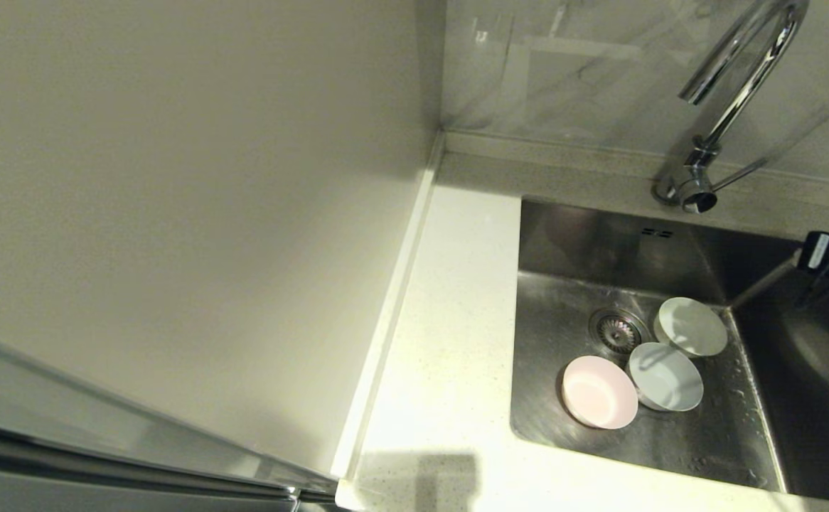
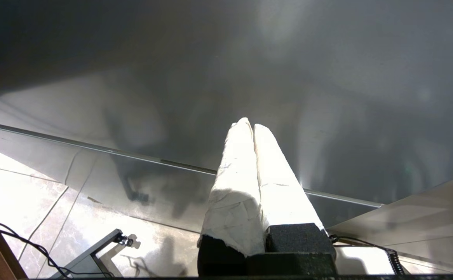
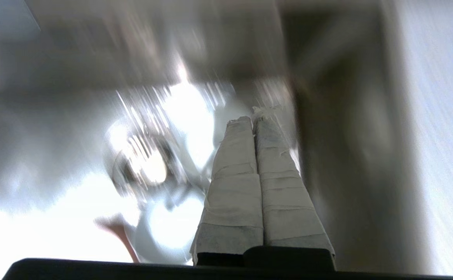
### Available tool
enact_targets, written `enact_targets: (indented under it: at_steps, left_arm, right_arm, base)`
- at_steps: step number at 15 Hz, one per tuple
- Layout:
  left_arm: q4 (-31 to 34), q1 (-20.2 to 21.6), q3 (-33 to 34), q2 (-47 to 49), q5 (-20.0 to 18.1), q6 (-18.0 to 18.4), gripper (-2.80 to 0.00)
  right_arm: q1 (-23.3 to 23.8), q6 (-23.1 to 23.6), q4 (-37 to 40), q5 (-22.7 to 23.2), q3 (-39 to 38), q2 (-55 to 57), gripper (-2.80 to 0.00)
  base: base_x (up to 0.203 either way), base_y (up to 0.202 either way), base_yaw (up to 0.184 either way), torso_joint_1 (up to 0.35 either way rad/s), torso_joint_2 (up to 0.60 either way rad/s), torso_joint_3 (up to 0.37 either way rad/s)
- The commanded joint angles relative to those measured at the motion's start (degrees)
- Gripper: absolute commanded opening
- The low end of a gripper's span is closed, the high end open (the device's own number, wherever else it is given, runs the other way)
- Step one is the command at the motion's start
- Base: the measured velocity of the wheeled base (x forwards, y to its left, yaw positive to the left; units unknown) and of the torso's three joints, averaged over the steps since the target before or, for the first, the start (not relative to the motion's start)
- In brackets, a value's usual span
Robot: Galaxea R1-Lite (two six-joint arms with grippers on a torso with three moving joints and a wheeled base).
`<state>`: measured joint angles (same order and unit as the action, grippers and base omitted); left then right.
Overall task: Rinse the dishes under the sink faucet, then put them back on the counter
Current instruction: Put a bowl back to the table from the sink
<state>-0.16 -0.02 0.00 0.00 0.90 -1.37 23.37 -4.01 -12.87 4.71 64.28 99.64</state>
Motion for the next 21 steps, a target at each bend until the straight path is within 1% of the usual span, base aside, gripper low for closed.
enact_targets:
  at_steps: [1,2,3,5,7,8,10,11,13,14,17,19,20,21]
  left_arm:
    - [0.0,-0.1,0.0,-0.2,0.0,0.0,-2.80]
    - [0.0,0.0,0.0,-0.2,0.0,0.0,-2.80]
    - [0.0,0.0,0.0,-0.2,0.0,0.0,-2.80]
    - [0.0,0.0,0.0,-0.2,0.0,0.0,-2.80]
    - [0.0,-0.1,0.0,-0.2,0.0,0.0,-2.80]
    - [0.0,0.0,0.0,-0.2,0.0,0.0,-2.80]
    - [0.0,0.0,0.0,-0.2,0.0,0.0,-2.80]
    - [0.0,0.0,0.0,-0.2,0.0,0.0,-2.80]
    - [0.0,0.0,0.0,-0.2,0.0,0.0,-2.80]
    - [0.0,0.0,0.0,-0.2,0.0,0.0,-2.80]
    - [0.0,0.0,0.0,-0.2,0.0,0.0,-2.80]
    - [0.0,0.0,0.0,-0.2,0.0,0.0,-2.80]
    - [0.0,0.0,0.0,-0.2,0.0,0.0,-2.80]
    - [0.0,0.0,0.0,-0.2,0.0,0.0,-2.80]
  right_arm:
    - [4.0,5.0,1.0,1.8,-10.6,-10.1,-2.80]
    - [5.4,7.8,2.7,2.7,-14.6,-14.0,-2.80]
    - [6.2,9.6,4.6,3.3,-17.3,-17.2,-2.80]
    - [6.9,11.0,8.1,3.8,-22.6,-23.2,-2.80]
    - [6.6,11.8,9.2,4.0,-27.8,-29.1,-2.80]
    - [4.6,12.8,9.3,4.0,-29.4,-31.3,-2.80]
    - [-1.2,16.7,9.4,3.4,-31.6,-33.7,-2.80]
    - [-3.2,17.7,9.4,2.4,-31.9,-34.2,-2.80]
    - [-5.1,19.3,9.4,-3.3,-32.9,-34.0,-2.80]
    - [-5.4,20.3,9.4,-4.7,-33.1,-33.5,0.00]
    - [-5.4,19.8,9.4,-4.1,-31.9,-31.7,0.00]
    - [-5.6,19.5,9.3,0.7,-30.4,-29.9,0.00]
    - [-6.2,20.1,9.3,3.1,-29.1,-28.7,0.00]
    - [-7.5,20.9,9.3,3.9,-27.9,-26.8,0.00]
  base:
    - [0.000,0.000,0.000,0.000,0.00,0.000]
    - [0.000,0.000,0.000,0.000,0.00,0.000]
    - [0.000,0.000,0.000,0.000,0.00,0.000]
    - [0.000,0.000,0.000,0.000,0.00,0.000]
    - [0.000,0.000,0.000,0.000,0.00,0.000]
    - [0.000,0.000,0.000,0.000,0.00,0.000]
    - [0.000,0.000,0.000,0.000,0.00,0.000]
    - [0.000,0.000,0.000,0.000,0.00,0.000]
    - [0.000,0.000,0.000,0.000,0.00,0.000]
    - [0.000,0.000,0.000,0.000,0.00,0.000]
    - [0.000,0.000,0.000,0.000,0.00,0.000]
    - [0.000,0.000,0.000,0.000,0.00,0.000]
    - [0.000,0.000,0.000,0.000,0.00,0.000]
    - [0.000,0.000,0.000,0.000,0.00,0.000]
